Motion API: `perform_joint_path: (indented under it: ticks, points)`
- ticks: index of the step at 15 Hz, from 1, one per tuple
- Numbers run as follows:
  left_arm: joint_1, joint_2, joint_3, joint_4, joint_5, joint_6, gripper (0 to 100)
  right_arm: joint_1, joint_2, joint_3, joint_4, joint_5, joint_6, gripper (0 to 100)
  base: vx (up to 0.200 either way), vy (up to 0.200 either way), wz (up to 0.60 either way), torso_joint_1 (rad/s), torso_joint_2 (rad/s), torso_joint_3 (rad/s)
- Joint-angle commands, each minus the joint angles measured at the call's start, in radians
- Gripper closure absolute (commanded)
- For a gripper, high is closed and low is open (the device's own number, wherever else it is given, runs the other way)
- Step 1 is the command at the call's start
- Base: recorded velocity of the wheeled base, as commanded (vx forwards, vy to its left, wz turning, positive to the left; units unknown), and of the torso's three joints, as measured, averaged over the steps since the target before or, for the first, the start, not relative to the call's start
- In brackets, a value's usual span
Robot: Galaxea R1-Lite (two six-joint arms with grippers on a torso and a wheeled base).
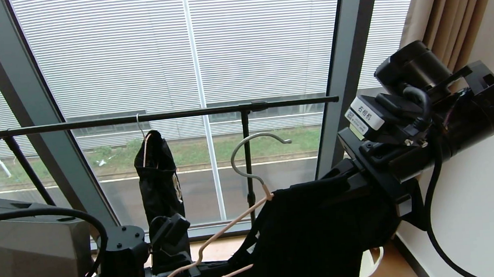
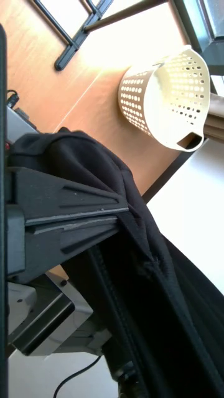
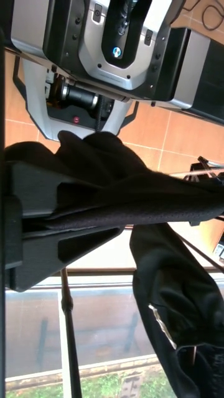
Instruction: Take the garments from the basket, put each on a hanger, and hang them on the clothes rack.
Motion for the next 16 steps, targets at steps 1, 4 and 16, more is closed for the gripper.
perform_joint_path:
  ticks: [1, 4, 16]
  points:
    - [0.012, -0.002, -0.008, -0.001, 0.0, -0.002, 100, -0.019, -0.004, 0.019, 0.0, 0.001, -0.002, 100, 0.0, 0.0, 0.0, 0.0, 0.0, 0.0]
    - [0.049, -0.002, -0.017, -0.001, 0.0, -0.001, 100, -0.077, -0.033, 0.047, 0.0, 0.013, -0.003, 100, 0.0, 0.0, 0.0, 0.0, 0.0, 0.0]
    - [0.084, -0.028, -0.021, -0.001, 0.0, -0.001, 100, -0.303, -0.061, 0.094, -0.02, -0.007, -0.005, 100, 0.0, 0.0, 0.0, 0.0, 0.0, 0.0]
